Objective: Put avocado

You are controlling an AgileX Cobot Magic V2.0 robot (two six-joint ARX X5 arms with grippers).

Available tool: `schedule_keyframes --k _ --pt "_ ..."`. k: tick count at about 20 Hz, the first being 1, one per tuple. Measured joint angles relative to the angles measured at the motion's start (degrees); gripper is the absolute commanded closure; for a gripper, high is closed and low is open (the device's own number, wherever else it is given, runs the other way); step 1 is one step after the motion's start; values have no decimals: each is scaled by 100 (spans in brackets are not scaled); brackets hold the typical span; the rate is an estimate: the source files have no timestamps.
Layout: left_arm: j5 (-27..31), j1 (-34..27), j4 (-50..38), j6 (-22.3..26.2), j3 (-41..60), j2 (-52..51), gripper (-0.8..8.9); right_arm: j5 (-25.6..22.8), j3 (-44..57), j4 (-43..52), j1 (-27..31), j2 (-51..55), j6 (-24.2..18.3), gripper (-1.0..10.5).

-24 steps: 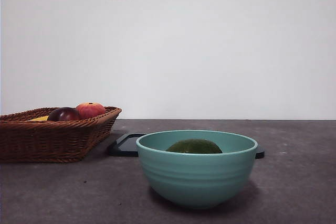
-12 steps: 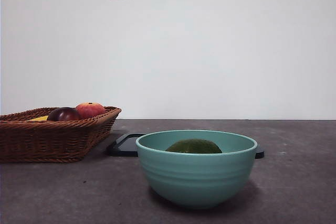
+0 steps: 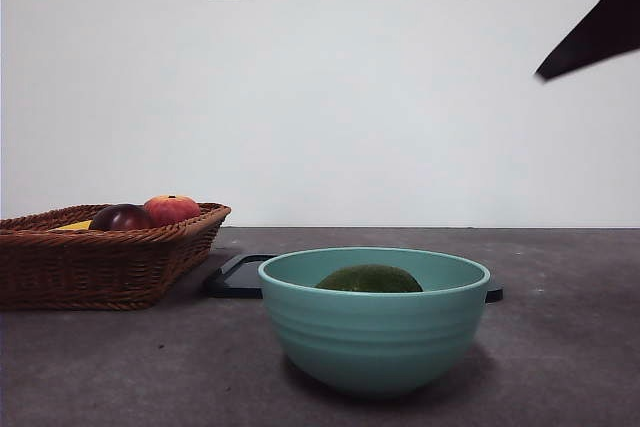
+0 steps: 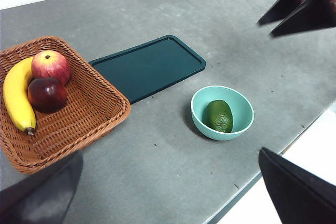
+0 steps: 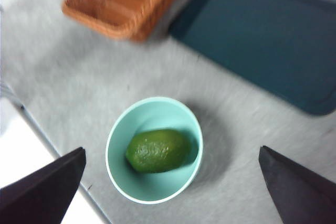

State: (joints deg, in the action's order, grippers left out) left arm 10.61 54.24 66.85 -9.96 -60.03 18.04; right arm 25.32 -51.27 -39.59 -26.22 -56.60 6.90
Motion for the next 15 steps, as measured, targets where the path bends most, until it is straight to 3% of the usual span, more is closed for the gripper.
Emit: schedule_keyframes --k 7,10,15 --pt "0 0 -151 0 0 2 252 -520 -254 -44 -374 -1755 308 376" --pt "0 0 -151 0 0 0 251 -960 -256 -87 -588 -2232 341 379" --pt "0 0 -151 0 0 0 252 -1279 -258 -92 -798 -2846 345 408"
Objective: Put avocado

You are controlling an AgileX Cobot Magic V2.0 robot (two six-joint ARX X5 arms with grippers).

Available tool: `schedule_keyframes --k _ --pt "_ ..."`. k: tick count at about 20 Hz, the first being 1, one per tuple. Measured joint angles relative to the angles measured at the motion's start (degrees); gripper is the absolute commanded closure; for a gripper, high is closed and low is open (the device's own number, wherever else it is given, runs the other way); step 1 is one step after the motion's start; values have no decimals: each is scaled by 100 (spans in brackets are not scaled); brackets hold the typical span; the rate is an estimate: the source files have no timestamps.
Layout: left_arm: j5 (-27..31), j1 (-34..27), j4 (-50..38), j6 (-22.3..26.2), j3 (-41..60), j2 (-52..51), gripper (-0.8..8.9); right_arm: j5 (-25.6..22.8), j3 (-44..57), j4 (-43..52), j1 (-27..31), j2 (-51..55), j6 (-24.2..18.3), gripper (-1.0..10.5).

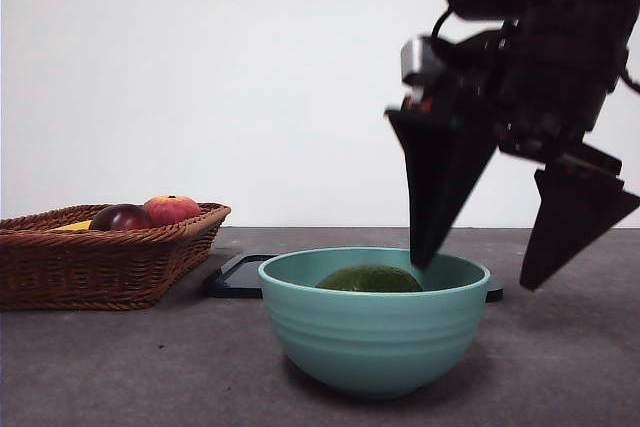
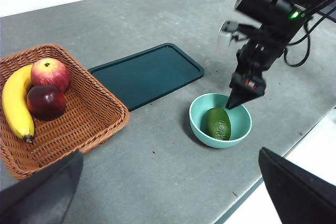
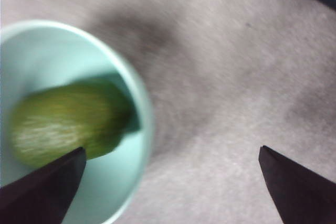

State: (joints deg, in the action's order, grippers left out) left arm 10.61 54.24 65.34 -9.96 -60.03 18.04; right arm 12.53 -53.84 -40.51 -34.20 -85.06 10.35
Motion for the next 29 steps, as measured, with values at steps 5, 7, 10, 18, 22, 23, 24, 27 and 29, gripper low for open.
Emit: schedule_keyframes --k 5,7,10,18,22,23,24,27,29 --pt "0 0 0 0 0 2 252 -186 0 2 -74 -238 4 522" --pt "0 0 0 0 0 0 252 -184 0 0 -74 -299 39 610" --pt "0 0 0 0 0 2 252 -129 0 9 -74 -310 61 778" --pt "0 0 -9 0 0 0 252 232 -2 234 -199 -310 122 940" --pt "0 0 -216 2 0 0 252 90 -118 144 -118 -361 389 940" --pt "0 0 -282 2 0 0 252 66 -282 37 -57 -439 424 941" --pt "0 0 -339 2 0 2 252 39 -505 -111 26 -551 452 941" --pt "0 0 -417 2 0 0 252 -210 -1423 -643 227 -1058 446 941" --pt "0 0 -428 2 0 0 252 -212 -2159 -933 387 -1552 417 941"
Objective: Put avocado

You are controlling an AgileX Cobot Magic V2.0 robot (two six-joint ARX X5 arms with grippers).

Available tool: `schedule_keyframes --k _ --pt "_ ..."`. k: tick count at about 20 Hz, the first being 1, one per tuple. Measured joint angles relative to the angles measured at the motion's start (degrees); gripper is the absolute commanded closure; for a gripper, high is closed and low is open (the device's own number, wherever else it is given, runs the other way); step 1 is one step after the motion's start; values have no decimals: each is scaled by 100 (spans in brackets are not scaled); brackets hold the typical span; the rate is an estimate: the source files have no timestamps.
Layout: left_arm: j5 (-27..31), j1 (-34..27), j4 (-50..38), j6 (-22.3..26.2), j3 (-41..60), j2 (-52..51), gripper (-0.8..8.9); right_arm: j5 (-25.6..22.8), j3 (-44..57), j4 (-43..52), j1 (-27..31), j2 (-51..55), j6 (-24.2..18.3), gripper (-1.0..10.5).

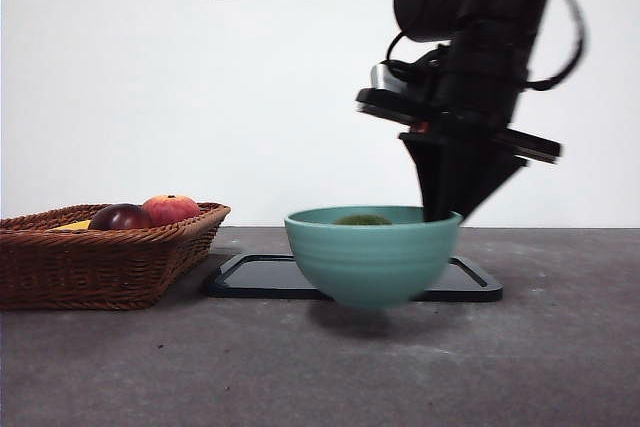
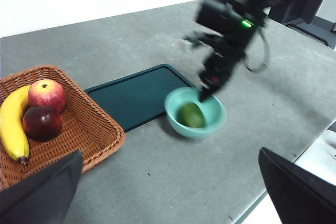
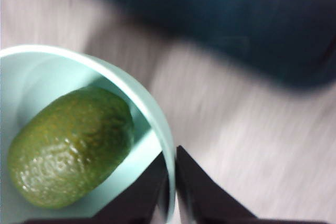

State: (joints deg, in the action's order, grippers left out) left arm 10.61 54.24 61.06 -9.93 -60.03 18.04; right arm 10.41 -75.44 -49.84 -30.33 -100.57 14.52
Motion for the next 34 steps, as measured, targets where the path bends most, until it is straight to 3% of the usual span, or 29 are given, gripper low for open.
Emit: schedule_keyframes --k 9,16,17,21,24,30,34 --pt "0 0 0 2 0 2 252 144 -2983 -640 695 -2122 -85 941" --pt "0 0 -7 2 0 0 252 -120 -3163 -621 796 -2398 -76 936" --pt "0 0 -7 2 0 0 252 -120 -3163 -621 782 -2398 -85 902" --pt "0 0 -11 2 0 0 252 -170 -3292 -796 761 -2398 -101 508" --pt "0 0 -15 2 0 0 252 -520 -4299 -1884 809 -2393 -173 469" --pt "0 0 -24 2 0 0 252 -1827 -4581 -2697 553 -800 -393 442" --pt "0 0 -26 0 0 0 252 -2188 -3738 -2704 302 629 -424 366"
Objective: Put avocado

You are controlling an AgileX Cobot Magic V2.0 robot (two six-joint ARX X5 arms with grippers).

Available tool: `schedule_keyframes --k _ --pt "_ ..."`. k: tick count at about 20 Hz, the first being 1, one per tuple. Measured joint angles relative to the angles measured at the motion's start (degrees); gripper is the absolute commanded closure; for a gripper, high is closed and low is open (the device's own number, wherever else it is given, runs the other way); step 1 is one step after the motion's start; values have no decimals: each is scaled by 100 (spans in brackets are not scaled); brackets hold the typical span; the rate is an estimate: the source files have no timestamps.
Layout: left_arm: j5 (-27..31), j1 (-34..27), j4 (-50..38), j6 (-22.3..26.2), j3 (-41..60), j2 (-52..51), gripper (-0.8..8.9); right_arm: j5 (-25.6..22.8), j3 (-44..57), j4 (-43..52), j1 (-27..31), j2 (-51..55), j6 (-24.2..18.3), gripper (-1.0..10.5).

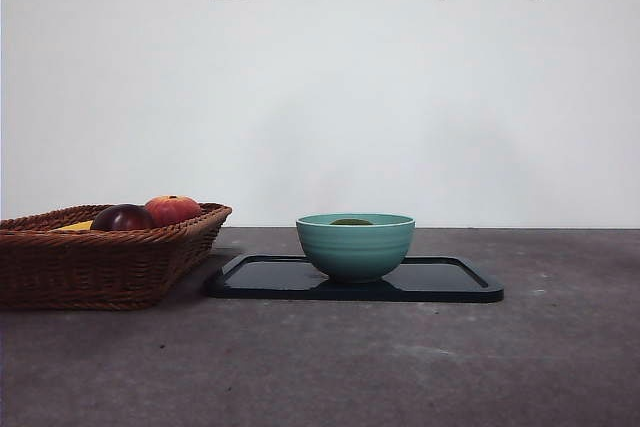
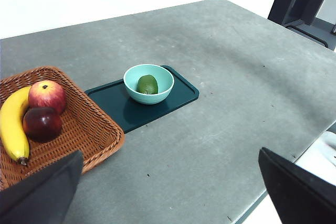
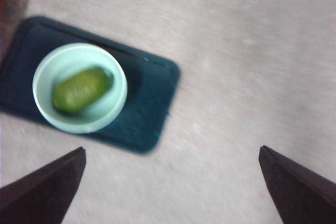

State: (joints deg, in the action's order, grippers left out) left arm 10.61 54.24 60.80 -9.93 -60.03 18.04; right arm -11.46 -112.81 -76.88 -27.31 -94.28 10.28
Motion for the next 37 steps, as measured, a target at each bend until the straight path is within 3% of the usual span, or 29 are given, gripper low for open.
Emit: schedule_keyframes --k 8,12,18,21,30,31,32,33,34,37 --pt "0 0 2 2 0 0 252 -70 2573 42 -1086 3432 28 366" --pt "0 0 -11 0 0 2 252 140 3967 260 -1598 5149 407 366" --pt "0 0 -15 -2 0 0 252 166 5377 236 -1659 7493 809 366" --pt "0 0 -15 -2 0 0 252 249 5482 234 -1659 8032 822 366" --pt "0 0 -15 -4 0 2 256 291 5495 299 -1659 8070 824 366" --pt "0 0 -15 -4 0 0 271 289 5495 299 -1659 8070 822 387" --pt "0 0 -15 -2 0 0 372 282 5495 306 -1659 8070 824 542" --pt "0 0 -13 -2 0 0 564 267 5495 313 -1659 8070 846 812" --pt "0 0 -7 -4 0 0 773 262 5495 326 -1661 8070 846 940" --pt "0 0 26 -7 0 0 795 258 5495 354 -1661 8070 839 927"
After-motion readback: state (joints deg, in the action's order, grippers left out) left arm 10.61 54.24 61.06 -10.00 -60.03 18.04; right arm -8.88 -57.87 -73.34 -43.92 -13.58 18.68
